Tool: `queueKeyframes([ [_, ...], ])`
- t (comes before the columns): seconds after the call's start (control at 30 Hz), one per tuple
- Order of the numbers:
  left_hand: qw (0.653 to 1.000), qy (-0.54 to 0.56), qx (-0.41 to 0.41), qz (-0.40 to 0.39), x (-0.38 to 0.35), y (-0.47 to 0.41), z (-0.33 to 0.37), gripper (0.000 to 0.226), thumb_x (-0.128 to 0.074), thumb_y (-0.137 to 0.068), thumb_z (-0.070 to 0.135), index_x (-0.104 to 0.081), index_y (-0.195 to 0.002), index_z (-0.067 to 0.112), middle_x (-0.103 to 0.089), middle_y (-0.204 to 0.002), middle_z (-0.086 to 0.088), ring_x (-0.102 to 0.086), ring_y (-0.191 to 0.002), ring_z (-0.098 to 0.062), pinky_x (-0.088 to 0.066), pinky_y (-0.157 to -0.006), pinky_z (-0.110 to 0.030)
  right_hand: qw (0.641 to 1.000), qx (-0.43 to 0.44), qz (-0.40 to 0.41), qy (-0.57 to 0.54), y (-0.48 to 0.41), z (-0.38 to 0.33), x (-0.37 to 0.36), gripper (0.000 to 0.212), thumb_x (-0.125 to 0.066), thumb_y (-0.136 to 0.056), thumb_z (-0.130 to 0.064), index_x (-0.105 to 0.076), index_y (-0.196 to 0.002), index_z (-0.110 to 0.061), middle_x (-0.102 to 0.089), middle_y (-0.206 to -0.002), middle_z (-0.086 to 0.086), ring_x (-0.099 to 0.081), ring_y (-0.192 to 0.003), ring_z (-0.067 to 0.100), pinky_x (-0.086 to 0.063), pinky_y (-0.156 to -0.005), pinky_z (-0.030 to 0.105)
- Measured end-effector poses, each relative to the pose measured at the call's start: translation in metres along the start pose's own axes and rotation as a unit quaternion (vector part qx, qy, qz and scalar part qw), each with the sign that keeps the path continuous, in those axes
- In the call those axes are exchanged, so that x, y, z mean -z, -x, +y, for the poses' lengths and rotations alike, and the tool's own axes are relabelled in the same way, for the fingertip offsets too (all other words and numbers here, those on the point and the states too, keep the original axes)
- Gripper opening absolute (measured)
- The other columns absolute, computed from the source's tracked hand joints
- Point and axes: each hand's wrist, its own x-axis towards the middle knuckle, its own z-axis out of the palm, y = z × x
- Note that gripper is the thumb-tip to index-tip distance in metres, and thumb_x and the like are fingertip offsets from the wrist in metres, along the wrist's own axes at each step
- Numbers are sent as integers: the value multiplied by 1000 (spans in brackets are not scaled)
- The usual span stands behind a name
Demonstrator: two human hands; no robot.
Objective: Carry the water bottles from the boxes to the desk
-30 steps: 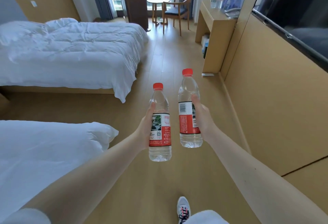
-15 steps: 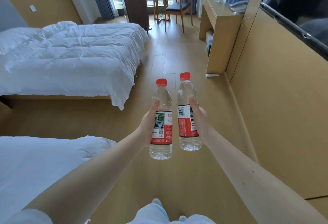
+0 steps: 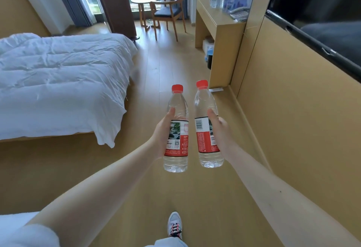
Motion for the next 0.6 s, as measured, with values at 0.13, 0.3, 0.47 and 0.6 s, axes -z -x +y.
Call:
queueKeyframes([
  [0.13, 1000, -4, 4, 0, 36, -39, 41, 104, -64, -62, 77, -49, -136, 6, -55, -123, -26, -61, -98, -36, -52, -90, -48, 1000, -3, 11, 9, -54, -22, -34, 58, -50, -91, -59, -56, -106, -4, -64, -77, 5, -63, -67, 19, -51, -66, 31],
  [0.3, 1000, -2, 0, 31, 85, -75, 87, 95, -67, -60, 76, -56, -125, 7, -62, -109, -22, -64, -90, -34, -55, -83, -45, 1000, 13, 27, 7, -104, -42, -67, 55, -50, -88, -62, -54, -99, -8, -60, -74, 5, -60, -66, 19, -49, -65, 31],
  [0.47, 999, 37, 11, 34, 118, -105, 108, 117, -77, -46, 77, -50, -135, 7, -58, -121, -22, -59, -99, -38, -50, -91, -50, 1000, 3, 22, 10, -146, -55, -86, 61, -53, -80, -68, -53, -98, -10, -58, -77, 8, -58, -72, 23, -48, -69, 33],
  [0.6, 998, 40, 3, 48, 131, -125, 122, 118, -78, -47, 76, -47, -139, 8, -51, -134, -29, -54, -108, -42, -43, -100, -56, 1000, -3, 3, 11, -182, -62, -97, 61, -53, -79, -69, -52, -97, -10, -58, -79, 9, -58, -73, 24, -48, -69, 34],
])
